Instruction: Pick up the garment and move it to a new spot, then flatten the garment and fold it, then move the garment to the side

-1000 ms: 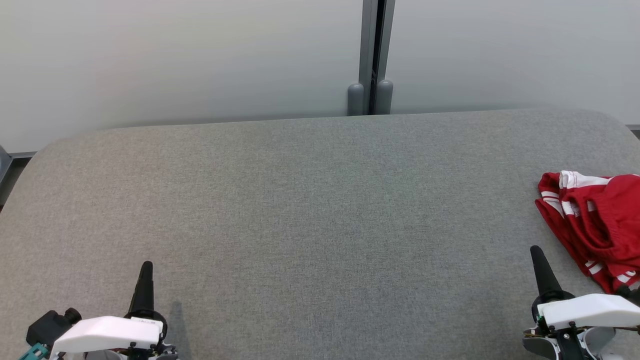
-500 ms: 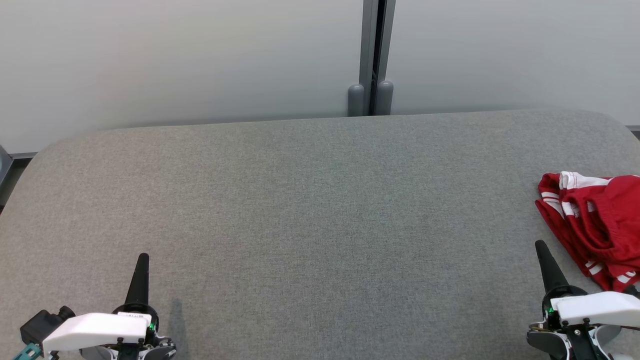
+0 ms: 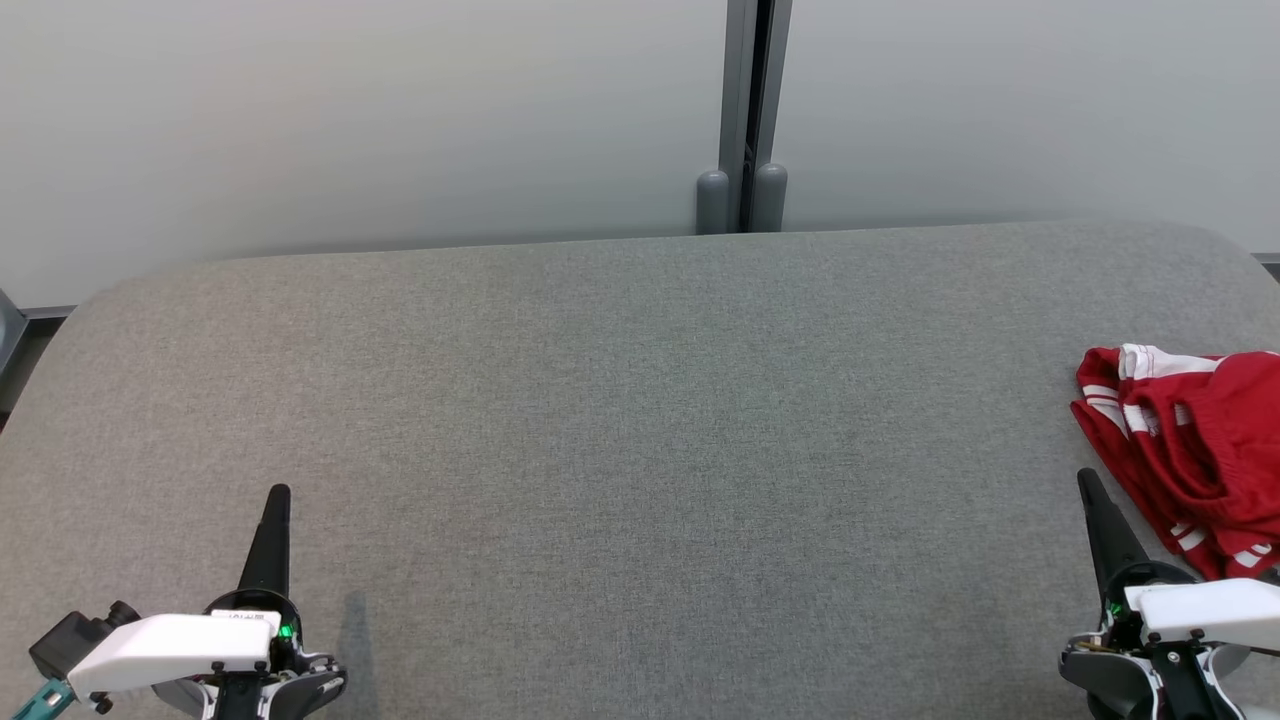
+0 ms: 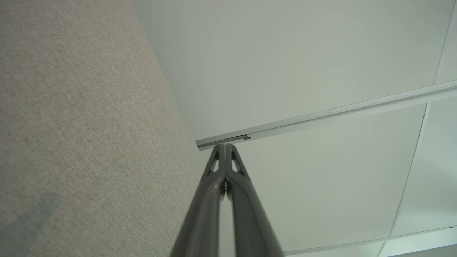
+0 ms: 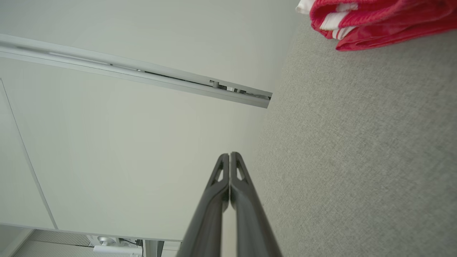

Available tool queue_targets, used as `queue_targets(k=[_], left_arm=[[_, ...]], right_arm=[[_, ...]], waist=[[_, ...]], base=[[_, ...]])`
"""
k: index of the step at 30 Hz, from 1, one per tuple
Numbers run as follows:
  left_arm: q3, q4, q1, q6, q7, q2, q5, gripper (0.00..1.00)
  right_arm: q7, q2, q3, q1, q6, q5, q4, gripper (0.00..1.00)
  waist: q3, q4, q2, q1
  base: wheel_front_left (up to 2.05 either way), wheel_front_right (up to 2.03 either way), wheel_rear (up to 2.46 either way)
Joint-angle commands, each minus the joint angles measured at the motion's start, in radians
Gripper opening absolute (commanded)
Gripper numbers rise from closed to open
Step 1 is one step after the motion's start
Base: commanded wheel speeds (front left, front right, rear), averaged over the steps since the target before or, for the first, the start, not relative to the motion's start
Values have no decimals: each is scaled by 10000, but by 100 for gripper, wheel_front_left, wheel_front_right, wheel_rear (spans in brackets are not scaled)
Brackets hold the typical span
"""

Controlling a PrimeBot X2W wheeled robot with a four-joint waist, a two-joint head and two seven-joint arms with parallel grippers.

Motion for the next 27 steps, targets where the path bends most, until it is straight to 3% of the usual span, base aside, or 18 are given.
queue_targets(k=[1, 27], left_arm=[[69, -129, -177, -95, 57, 62, -255, 0], [239, -483, -307, -291, 540, 80, -2043, 0]], right_arm=[[81, -96, -54, 35, 4, 268, -150, 0], [568, -122, -247, 116, 4, 2109, -592, 0]], waist=[[-3, 1, 0, 0], [-44, 17, 0, 0]], base=[[0, 0, 0], [0, 0, 0]])
